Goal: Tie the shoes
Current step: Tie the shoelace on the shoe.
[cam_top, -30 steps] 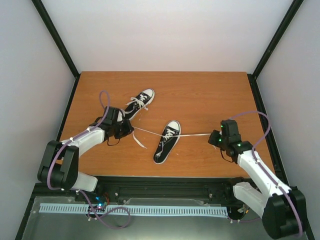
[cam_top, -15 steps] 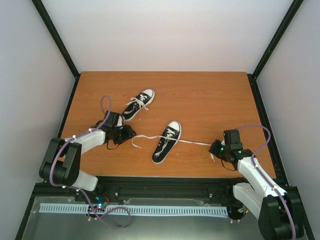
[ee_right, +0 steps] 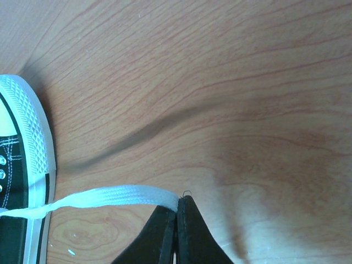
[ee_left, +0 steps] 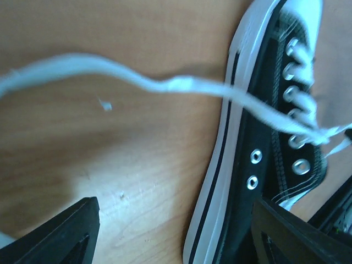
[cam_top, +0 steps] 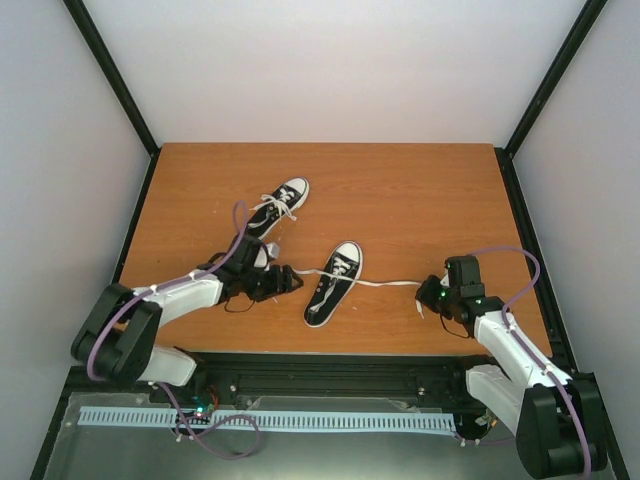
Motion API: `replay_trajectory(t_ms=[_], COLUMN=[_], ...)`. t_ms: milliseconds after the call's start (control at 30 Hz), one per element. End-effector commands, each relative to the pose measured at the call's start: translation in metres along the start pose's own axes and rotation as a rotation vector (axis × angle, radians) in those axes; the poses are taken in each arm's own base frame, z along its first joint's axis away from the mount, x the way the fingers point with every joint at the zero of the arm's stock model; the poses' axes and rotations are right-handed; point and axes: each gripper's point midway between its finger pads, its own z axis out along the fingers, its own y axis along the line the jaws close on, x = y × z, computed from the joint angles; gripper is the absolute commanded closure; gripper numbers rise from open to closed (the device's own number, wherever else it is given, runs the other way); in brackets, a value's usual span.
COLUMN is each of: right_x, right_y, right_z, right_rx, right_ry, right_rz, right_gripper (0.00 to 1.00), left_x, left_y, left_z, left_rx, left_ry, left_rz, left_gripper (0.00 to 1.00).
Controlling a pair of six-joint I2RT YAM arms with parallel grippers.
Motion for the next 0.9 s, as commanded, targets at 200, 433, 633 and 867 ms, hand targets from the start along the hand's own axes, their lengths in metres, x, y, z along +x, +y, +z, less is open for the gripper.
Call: replay_trajectory(t_ms=[200, 433, 633, 867], right_x=[-0.021, -0.025, -0.025, -0.027], right_y=[0.015, 0.008, 0.007, 0.010], right_z=[-0.012, -0.009, -0.008, -0.009], right_rx=[-0.042, -0.004, 0.000, -0.013], right_ry=[-0.089, -0.107, -0.108, -0.113], right_rz=[-0.015, -0.023, -0.020, -0.036], right_gripper=[0.97, 0.97, 0.97, 0.97], left_x=[0.042, 0.072, 0.063, 0.000], left_y=[-0.035, -0.067, -0.076, -0.050], left_z=[0.031, 0.054, 0.045, 0.008], left_rx=[0.147, 0.206, 0.170, -0.156], left_ry=[0.145, 0.265, 0.218, -0.084], left_rz=[0.006, 0.062, 0.156, 0.447], left_gripper=[0.23, 0.22, 0.22, 0.25])
